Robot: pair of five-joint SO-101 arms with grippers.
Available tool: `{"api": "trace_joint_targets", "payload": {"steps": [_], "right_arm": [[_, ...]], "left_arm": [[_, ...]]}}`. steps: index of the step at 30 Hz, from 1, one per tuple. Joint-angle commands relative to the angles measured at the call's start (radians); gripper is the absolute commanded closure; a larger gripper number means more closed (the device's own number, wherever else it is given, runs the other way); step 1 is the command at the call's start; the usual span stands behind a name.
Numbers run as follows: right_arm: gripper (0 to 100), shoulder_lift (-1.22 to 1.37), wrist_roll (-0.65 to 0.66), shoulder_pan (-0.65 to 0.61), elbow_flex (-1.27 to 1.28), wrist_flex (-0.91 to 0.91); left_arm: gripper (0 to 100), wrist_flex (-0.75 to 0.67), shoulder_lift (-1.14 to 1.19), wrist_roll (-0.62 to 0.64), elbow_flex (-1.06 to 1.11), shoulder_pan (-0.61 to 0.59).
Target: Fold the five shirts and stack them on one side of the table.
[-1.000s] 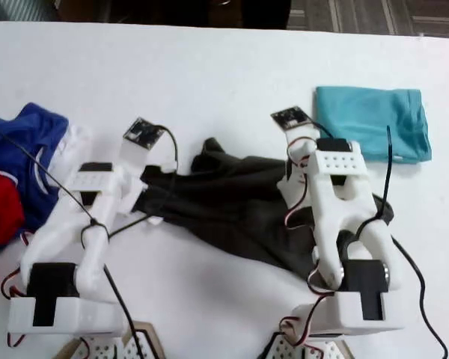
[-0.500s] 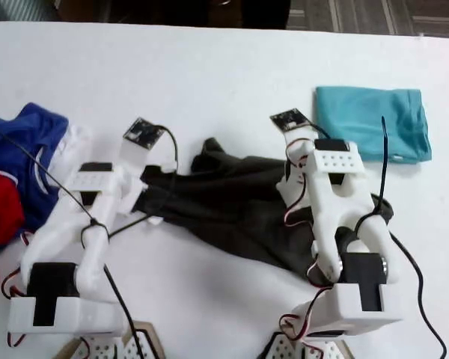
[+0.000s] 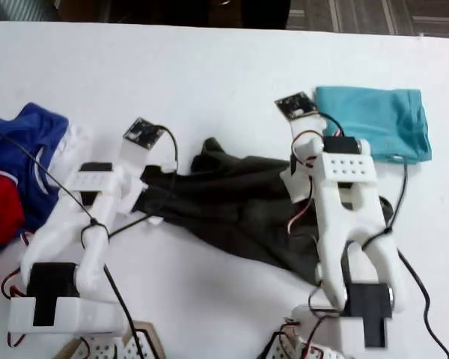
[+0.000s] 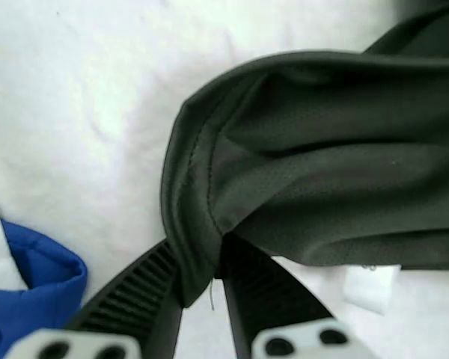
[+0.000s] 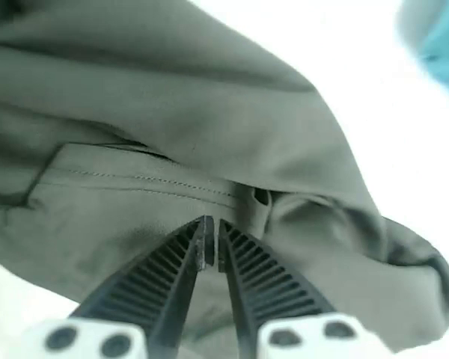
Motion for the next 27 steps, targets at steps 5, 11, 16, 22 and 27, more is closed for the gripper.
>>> {"api": "trace_joint_targets", "payload": {"steps": [5, 11, 16, 22, 27], "right_arm": [[97.6, -0.134, -0.002, 0.007, -0.031, 0.033], [82.4, -0.01, -0.002, 0.007, -0.038, 0.031], [87.5, 0.105, -0.002, 0.008, -0.038, -0.018], [88.2, 0.157, -0.002, 0.008, -0.038, -0.054], [88.1, 0.16, -0.002, 0.01, -0.038, -0.073]], "left_arm": [[97, -0.011, -0.006, 0.003, -0.004, 0.009], [97, -0.011, -0.006, 0.003, -0.004, 0.009], [97, -0.011, -0.006, 0.003, -0.004, 0.009], [97, -0.011, -0.006, 0.003, -0.004, 0.009], [97, -0.011, -0.006, 0.003, -0.004, 0.009]]}}
